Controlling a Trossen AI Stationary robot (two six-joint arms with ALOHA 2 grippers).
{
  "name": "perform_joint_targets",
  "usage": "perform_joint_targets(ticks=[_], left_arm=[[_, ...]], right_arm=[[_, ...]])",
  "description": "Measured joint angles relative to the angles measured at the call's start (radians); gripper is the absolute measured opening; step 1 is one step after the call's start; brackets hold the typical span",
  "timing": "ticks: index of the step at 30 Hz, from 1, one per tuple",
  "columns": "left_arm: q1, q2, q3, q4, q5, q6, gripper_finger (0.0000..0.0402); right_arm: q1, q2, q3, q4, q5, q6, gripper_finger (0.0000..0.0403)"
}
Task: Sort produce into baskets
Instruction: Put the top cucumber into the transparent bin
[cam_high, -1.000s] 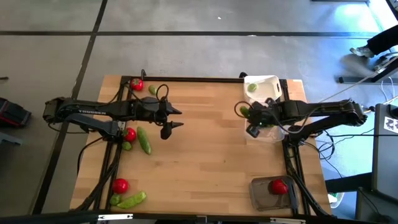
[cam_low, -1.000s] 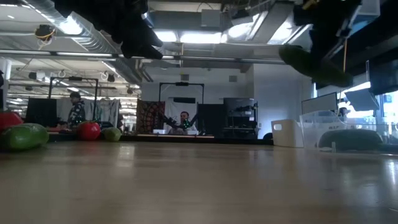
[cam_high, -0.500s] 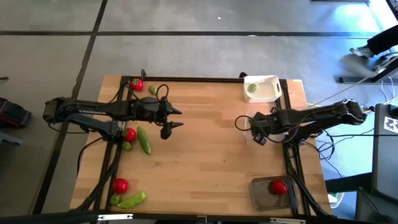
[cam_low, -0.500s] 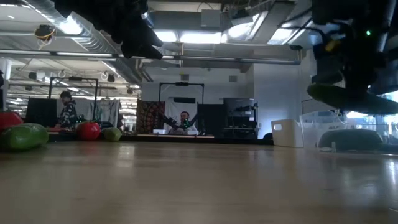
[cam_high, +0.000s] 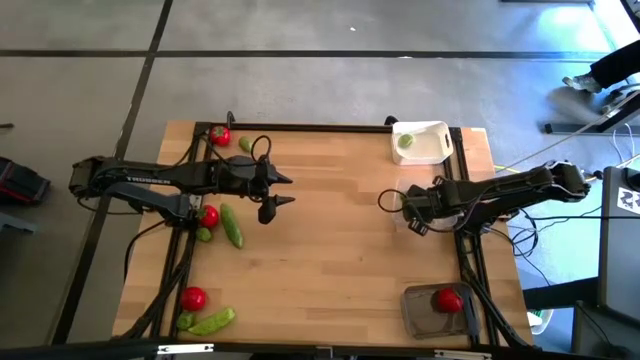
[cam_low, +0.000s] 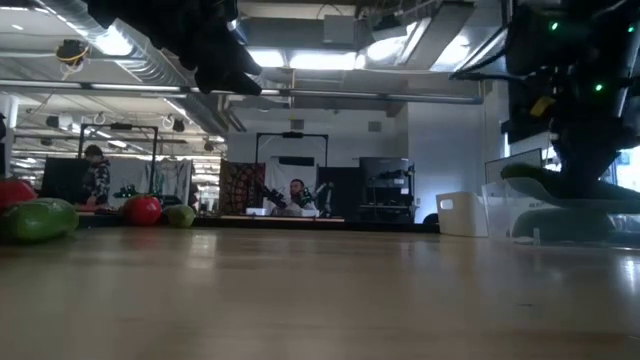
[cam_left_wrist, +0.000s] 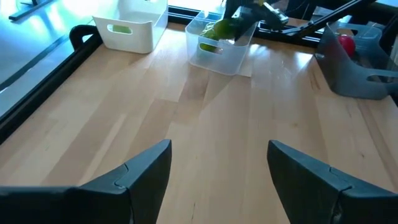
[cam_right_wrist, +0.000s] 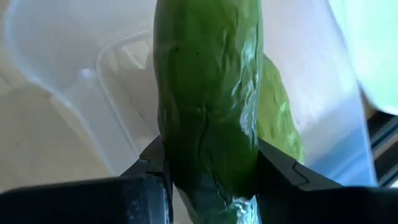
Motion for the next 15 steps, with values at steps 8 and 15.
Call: perform_joint_targets(ticks=[8,15], left_arm=[[0.000,0.000,0.000,0.000,0.000,0.008,0.0260],[0.000,0.000,0.000,-0.001,0.000,0.009,0.0260]], right_arm=[[-0.110,0.000,-0.061,0.067,-0.102,-0.036,0.0131],[-0.158,0.016,-0.079,0.093,-0.134,-0.025,0.0131]])
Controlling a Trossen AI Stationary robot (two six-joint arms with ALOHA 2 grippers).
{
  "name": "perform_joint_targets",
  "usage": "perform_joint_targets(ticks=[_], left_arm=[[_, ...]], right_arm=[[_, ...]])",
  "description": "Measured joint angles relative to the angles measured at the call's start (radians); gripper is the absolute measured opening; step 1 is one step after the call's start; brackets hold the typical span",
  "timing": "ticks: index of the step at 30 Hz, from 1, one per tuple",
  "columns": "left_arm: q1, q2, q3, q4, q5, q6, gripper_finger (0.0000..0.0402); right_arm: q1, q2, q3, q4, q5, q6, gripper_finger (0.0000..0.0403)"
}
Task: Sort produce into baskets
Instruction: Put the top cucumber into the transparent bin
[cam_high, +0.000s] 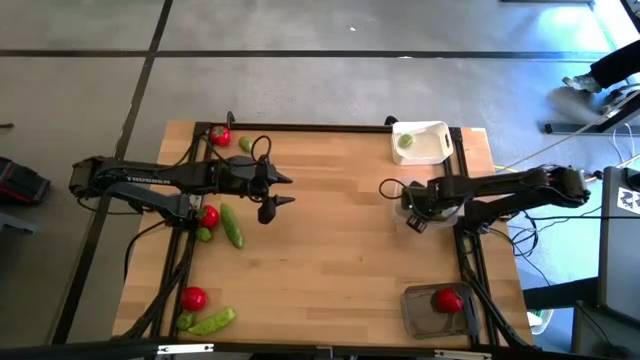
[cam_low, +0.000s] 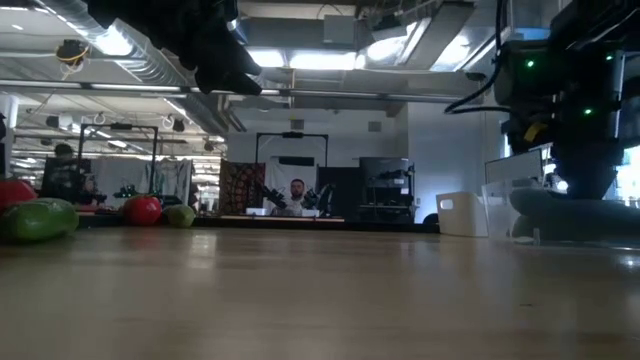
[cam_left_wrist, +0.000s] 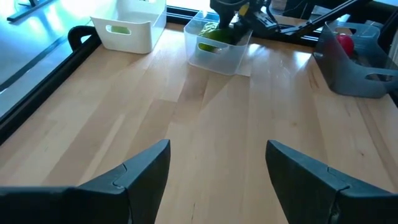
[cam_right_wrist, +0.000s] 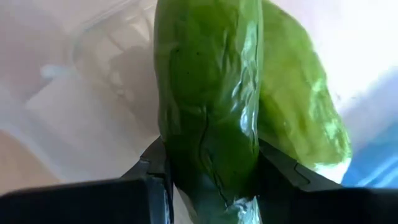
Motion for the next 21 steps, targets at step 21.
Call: perform_joint_targets(ticks=[21], left_arm=[[0.000,0.000,0.000,-0.002,0.000,-0.006,0.0260]], right_arm=[[-0.016,0.058,0.055,-0.056,0.026,0.023,0.0242]])
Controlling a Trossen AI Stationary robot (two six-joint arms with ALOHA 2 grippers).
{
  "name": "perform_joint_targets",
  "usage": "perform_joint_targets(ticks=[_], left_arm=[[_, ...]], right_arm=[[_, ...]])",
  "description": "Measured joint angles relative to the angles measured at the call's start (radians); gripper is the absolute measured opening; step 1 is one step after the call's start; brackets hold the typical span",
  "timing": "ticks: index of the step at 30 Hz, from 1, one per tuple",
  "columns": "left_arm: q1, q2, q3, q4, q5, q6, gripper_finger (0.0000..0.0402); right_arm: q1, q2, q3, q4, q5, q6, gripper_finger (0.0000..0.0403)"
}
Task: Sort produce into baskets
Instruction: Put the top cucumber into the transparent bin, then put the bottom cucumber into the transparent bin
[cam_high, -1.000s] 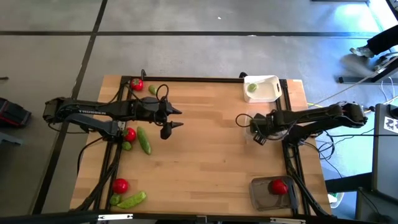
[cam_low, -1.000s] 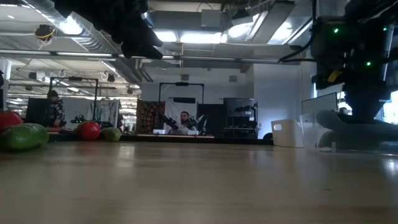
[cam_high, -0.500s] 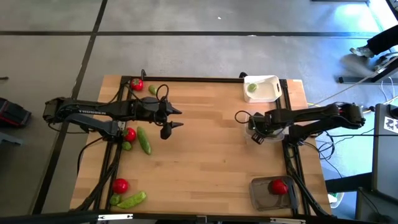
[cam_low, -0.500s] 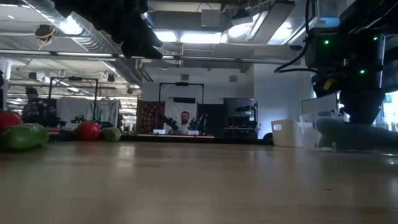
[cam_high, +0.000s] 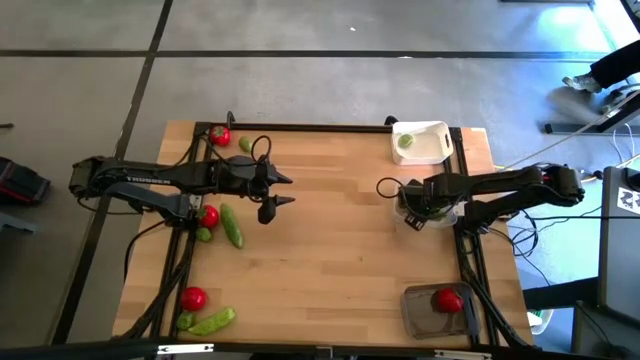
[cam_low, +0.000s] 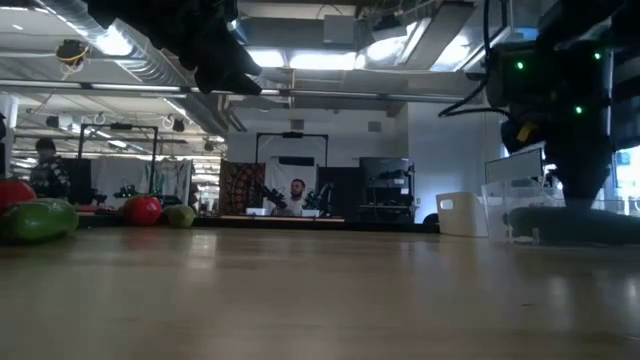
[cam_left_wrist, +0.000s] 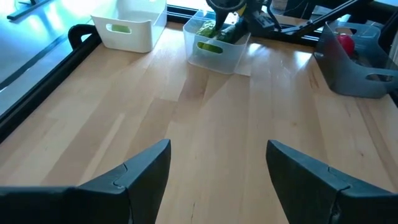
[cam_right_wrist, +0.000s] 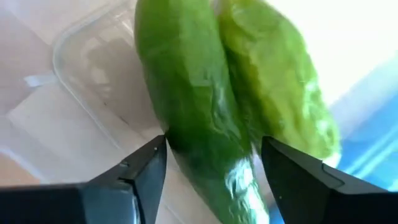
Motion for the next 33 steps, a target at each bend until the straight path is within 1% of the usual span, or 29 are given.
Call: perform_joint_targets(ticks=[7,10,13,18,22,25,28,31,33], left_arm=[[-0.002,0.000,0.000,-0.013,0.000,-0.013,0.0260],[-0.012,0.000,0.000,-0.044,0.000,-0.015,0.0260],[-0.032,0.000,0.000,-0.069,0.001,0.001,0.0260],[-0.081,0.000,0.000,-0.069,0.001,0.046,0.0260],[-0.132,-0.003,0.000,-0.066,0.002,0.097,0.0260],[-0.166,-0.003,0.000,-0.097,0.002,0.123,0.0260],[-0.185,-0.003,0.000,-0.116,0.003,0.124,0.0260],[-0.211,-0.003,0.002,-0.123,-0.001,0.158,0.0260],[-0.237,-0.003,0.025,-0.176,0.000,0.180,0.0260]], right_arm=[[0.000,0.000,0.186,-0.145,0.000,0.001,0.0237],[0.021,-0.001,0.258,-0.145,0.008,0.001,0.0237],[0.071,-0.001,0.316,-0.123,0.054,0.001,0.0237],[0.187,-0.001,0.354,-0.013,0.130,-0.002,0.0237],[0.271,0.000,0.354,0.111,0.160,-0.031,0.0237],[0.328,0.000,0.354,0.199,0.189,-0.064,0.0237],[0.375,0.000,0.354,0.272,0.211,-0.106,0.0237],[0.408,0.000,0.354,0.314,0.218,-0.130,0.0237],[0.422,0.000,0.354,0.324,0.218,-0.132,0.0237]])
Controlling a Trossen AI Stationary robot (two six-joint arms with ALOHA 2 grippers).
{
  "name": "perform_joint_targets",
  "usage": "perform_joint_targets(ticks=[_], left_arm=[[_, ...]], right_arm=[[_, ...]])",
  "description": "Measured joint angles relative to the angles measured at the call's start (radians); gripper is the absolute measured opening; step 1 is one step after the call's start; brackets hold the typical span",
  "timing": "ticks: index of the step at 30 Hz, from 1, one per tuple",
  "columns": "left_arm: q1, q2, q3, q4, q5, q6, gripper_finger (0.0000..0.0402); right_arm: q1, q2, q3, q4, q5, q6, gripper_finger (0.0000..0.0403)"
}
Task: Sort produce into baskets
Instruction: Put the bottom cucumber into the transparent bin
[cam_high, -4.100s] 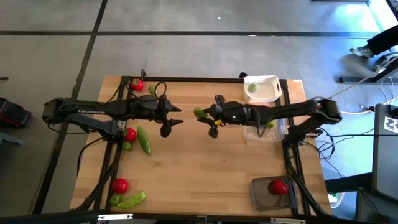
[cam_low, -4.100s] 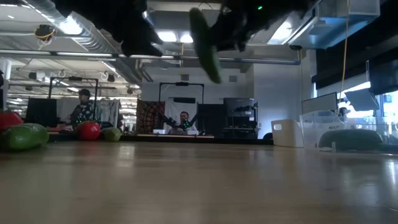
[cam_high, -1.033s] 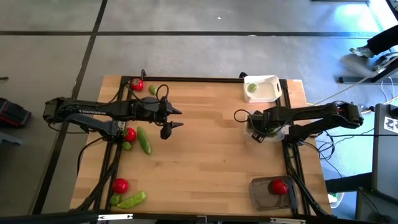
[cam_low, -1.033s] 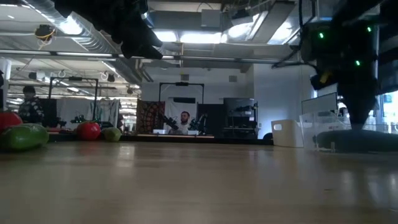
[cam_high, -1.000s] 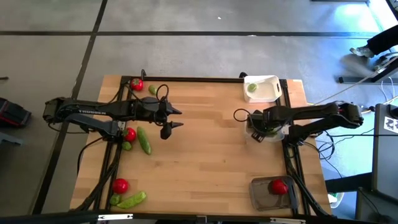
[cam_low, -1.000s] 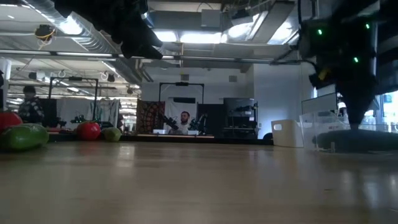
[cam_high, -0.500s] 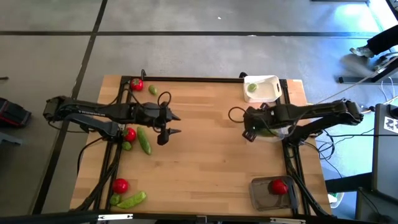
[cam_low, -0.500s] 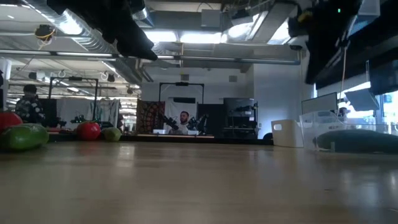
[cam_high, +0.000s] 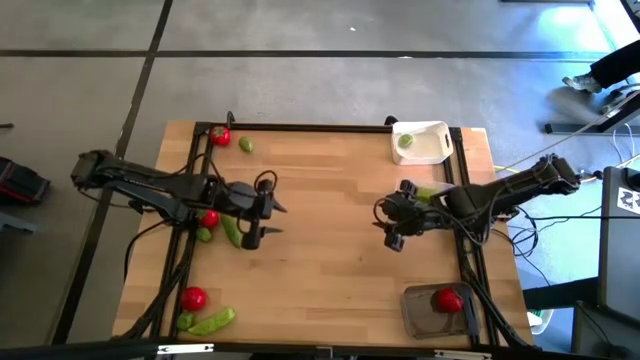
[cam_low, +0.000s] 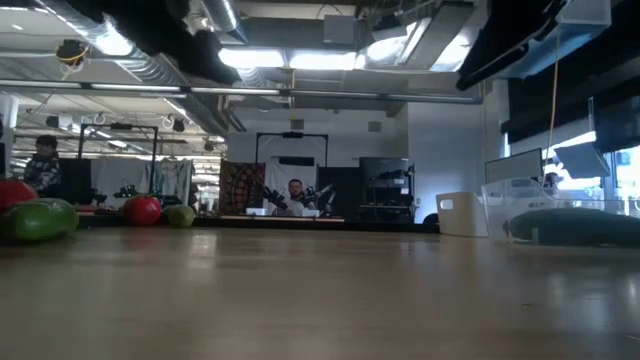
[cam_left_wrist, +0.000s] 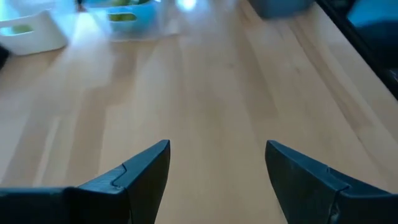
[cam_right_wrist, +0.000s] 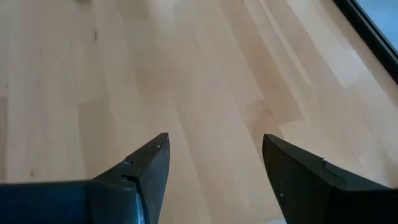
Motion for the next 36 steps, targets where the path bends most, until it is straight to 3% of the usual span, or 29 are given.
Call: perform_joint_targets(ticks=[7,16,27,36], left_arm=[[-0.074,0.005,0.108,-0.300,-0.061,-0.044,0.0260],[-0.141,0.035,0.119,-0.644,-0.064,-0.154,0.0260],[-0.197,0.203,0.119,-0.822,-0.050,0.002,0.0260],[-0.197,0.352,0.109,-0.825,-0.050,0.054,0.0260]], right_arm=[[0.012,0.005,-0.001,0.002,0.000,-0.001,0.0237],[0.010,0.010,-0.001,0.006,0.010,-0.024,0.0237],[0.010,0.010,-0.001,0.006,0.010,-0.025,0.0237],[0.010,0.010,-0.001,0.004,0.010,-0.025,0.0237]])
